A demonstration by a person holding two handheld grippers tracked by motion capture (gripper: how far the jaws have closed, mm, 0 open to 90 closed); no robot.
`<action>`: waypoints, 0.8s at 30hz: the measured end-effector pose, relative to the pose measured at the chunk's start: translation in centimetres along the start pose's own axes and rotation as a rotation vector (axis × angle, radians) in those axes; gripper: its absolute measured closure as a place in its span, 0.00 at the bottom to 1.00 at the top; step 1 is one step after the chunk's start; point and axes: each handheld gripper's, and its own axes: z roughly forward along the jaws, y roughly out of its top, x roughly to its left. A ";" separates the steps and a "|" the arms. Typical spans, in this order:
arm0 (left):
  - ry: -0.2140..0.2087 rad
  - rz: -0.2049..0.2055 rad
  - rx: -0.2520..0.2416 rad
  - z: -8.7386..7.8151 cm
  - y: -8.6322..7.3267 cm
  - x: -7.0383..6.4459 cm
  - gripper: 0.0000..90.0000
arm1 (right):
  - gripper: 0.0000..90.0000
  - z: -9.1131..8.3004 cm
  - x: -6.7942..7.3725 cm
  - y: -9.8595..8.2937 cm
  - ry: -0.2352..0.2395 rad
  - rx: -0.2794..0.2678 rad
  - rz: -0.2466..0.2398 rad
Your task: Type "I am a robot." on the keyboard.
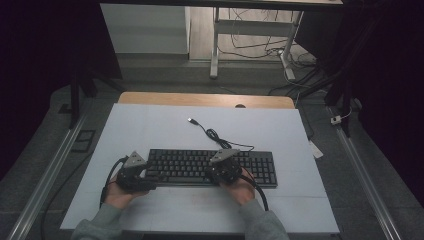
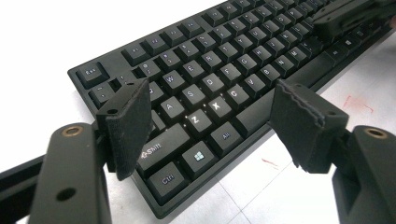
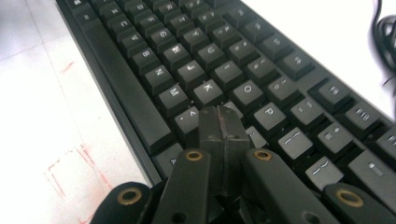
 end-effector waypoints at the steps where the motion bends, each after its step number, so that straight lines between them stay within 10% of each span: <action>1: 0.000 -0.001 -0.001 0.0 0.0 0.0 0.33 | 1.00 -0.3 0.0 0.0 0.003 -0.026 -0.004; 7: 0.001 -0.003 -0.001 0.0 0.0 0.1 0.33 | 0.82 -2.9 -0.9 -0.5 -0.056 -0.148 0.017; 24: 0.004 -0.026 -0.009 -0.1 -0.1 0.3 0.30 | 0.51 -6.6 -2.1 -4.1 -0.103 -0.214 0.005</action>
